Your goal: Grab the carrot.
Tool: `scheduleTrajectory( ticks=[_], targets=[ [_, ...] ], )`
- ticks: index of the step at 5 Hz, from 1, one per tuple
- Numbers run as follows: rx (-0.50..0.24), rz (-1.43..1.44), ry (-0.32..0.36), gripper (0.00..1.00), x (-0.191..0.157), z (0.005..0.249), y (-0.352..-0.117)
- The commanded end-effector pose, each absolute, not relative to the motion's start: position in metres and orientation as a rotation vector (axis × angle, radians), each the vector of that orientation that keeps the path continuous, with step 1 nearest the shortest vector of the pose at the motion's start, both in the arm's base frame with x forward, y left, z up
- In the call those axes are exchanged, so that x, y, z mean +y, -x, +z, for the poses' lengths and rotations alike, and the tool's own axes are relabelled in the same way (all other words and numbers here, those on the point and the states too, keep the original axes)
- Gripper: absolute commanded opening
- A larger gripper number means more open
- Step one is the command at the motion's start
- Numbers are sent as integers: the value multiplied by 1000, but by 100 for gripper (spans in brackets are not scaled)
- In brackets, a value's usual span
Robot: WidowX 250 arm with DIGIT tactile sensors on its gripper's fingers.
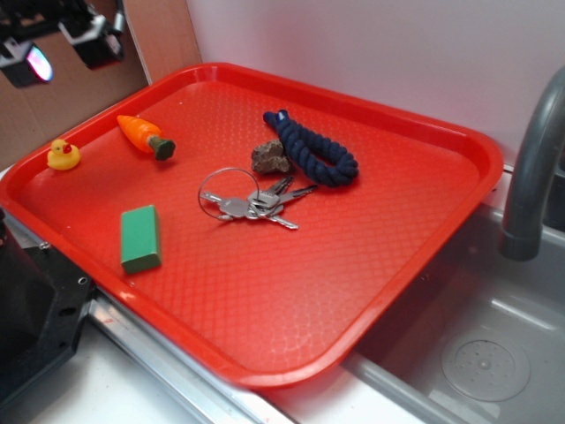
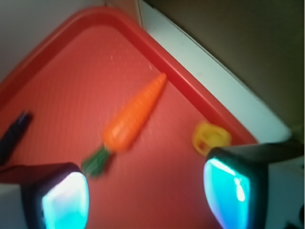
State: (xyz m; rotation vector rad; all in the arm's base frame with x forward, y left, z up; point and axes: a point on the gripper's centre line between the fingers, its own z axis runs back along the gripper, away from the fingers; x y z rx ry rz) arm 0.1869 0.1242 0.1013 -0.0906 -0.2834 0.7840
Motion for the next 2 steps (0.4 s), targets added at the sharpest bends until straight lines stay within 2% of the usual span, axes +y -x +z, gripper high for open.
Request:
scheduleTrajectory(
  ticks=[1, 2],
  targets=[
    [-239, 890, 120, 100, 128, 63, -218],
    [-159, 898, 106, 100, 126, 38, -225]
  ],
)
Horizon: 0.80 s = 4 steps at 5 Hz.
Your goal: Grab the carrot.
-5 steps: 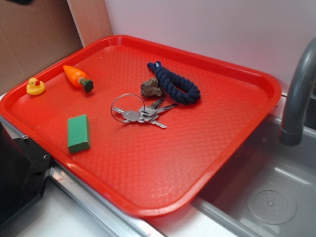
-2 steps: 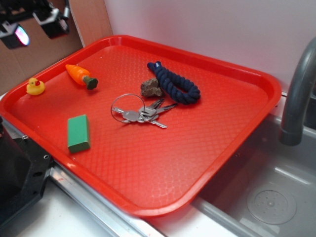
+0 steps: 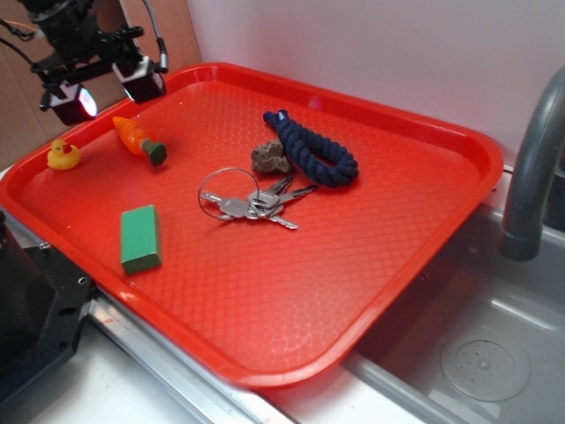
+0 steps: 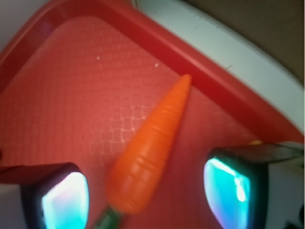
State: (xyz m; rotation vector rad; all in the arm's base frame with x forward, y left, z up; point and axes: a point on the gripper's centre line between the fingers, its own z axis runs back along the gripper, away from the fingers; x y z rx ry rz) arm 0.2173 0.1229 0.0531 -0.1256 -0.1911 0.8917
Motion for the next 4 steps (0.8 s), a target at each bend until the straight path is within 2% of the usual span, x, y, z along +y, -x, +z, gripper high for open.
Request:
scheduleTrajectory(
  ticks=[1, 2, 3, 4],
  targets=[
    [-81, 884, 71, 100, 121, 17, -216],
    [-50, 883, 51, 100, 115, 10, -208],
    [23, 716, 22, 0, 104, 23, -206],
    [-91, 464, 73, 0, 72, 71, -197]
  ],
)
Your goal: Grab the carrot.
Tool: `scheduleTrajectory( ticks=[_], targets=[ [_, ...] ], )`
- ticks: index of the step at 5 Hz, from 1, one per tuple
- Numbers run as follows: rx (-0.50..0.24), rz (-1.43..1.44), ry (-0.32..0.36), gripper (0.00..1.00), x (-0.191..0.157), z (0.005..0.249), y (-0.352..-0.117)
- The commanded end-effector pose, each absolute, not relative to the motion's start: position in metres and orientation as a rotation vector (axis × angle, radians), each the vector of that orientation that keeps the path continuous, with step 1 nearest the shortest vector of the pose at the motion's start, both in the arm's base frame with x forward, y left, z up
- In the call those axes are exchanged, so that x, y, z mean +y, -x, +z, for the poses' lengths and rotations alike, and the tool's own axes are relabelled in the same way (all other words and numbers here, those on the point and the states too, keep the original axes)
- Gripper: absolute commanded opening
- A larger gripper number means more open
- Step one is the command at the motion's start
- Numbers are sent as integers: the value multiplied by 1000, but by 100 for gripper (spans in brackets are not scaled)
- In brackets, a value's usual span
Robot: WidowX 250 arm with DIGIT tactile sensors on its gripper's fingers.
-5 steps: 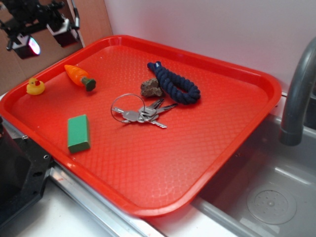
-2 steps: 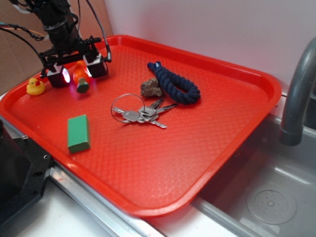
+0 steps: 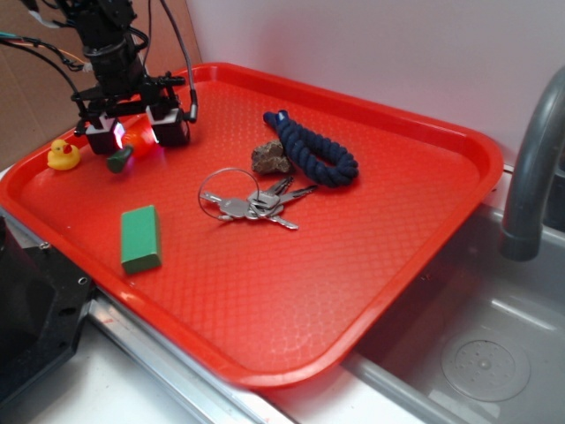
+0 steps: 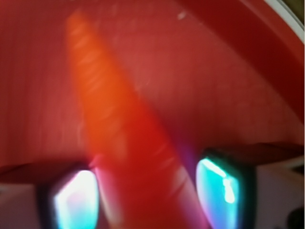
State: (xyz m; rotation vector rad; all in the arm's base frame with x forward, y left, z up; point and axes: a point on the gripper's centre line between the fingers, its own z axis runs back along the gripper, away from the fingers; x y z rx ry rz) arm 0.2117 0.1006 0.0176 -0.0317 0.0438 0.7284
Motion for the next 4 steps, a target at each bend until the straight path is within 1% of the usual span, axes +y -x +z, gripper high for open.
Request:
scheduleTrajectory(
  ticks=[1, 2, 3, 4],
  targets=[
    [-80, 214, 69, 0, 44, 121, -181],
    [-106, 50, 114, 0, 19, 171, -168],
    [-135, -11, 188, 0, 9, 221, -161],
    [-163, -14, 183, 0, 12, 270, -157]
  ],
)
